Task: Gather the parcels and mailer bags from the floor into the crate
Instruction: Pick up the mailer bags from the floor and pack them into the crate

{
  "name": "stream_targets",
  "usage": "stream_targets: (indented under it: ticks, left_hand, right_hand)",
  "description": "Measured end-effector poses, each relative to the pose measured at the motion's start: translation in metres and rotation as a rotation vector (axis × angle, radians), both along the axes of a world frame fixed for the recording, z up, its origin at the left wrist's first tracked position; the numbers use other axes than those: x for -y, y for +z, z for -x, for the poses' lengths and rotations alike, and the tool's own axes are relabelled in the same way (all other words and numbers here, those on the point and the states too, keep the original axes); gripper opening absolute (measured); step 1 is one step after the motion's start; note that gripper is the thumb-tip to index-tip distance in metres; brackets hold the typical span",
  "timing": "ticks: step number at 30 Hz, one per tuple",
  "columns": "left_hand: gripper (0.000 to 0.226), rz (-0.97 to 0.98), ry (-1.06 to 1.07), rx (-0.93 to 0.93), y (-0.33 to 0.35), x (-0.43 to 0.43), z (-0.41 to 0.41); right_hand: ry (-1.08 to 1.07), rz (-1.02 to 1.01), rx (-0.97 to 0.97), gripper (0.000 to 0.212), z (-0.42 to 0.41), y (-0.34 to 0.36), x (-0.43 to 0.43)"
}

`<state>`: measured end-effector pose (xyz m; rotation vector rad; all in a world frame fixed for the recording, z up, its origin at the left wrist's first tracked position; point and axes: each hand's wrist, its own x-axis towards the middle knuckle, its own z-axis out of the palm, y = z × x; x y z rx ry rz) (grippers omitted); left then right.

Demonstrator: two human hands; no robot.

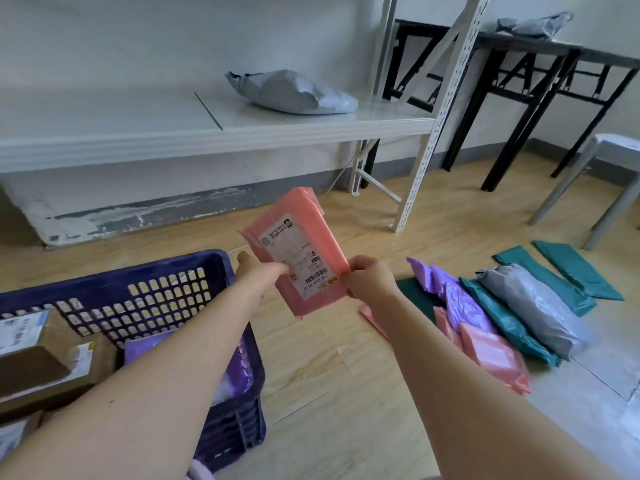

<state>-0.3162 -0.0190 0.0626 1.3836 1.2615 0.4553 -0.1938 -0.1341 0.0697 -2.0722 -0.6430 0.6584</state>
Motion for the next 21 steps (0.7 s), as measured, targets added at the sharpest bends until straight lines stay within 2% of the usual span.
stream_targets:
  ticks: [2, 5, 8, 11, 14, 18, 19, 21]
  left_hand:
    - [0.085, -0.225, 0.093, -0.034, 0.004, -0.007, 0.008]
    - [0.113, -0.600, 0.053, -0.194, 0.006, -0.013, 0.023]
    - [0.116, -0.903, -0.041, -0.376, 0.003, -0.018, 0.035]
    - [0.110, -1.144, -0.227, -0.524, 0.004, -0.022, 0.049]
    - [0.081, -1.157, -0.391, -0.624, 0.006, -0.023, 0.061]
    - [0.012, -1.066, -0.397, -0.601, 0.004, -0.031, 0.081]
    - [0.006, -1.039, -0.383, -0.608, 0.004, -0.033, 0.086]
    - [0.017, -1.006, -0.360, -0.664, 0.001, -0.039, 0.097]
  right_hand:
    - [0.019, 0.008, 0.115, 0.031, 0.008, 0.006, -0.006]
    - [0.036, 0.017, 0.204, 0.031, 0.016, 0.014, -0.016]
    - [0.057, 0.029, 0.270, 0.029, 0.020, 0.019, -0.023]
    - [0.087, 0.031, 0.337, 0.028, 0.030, 0.024, -0.033]
    - [0.128, 0.013, 0.370, 0.032, 0.044, 0.028, -0.046]
    - [0.210, -0.045, 0.399, 0.029, 0.072, 0.027, -0.063]
    - [0.221, -0.071, 0.397, 0.026, 0.078, 0.027, -0.067]
    - [0.244, -0.117, 0.393, 0.021, 0.088, 0.026, -0.074]
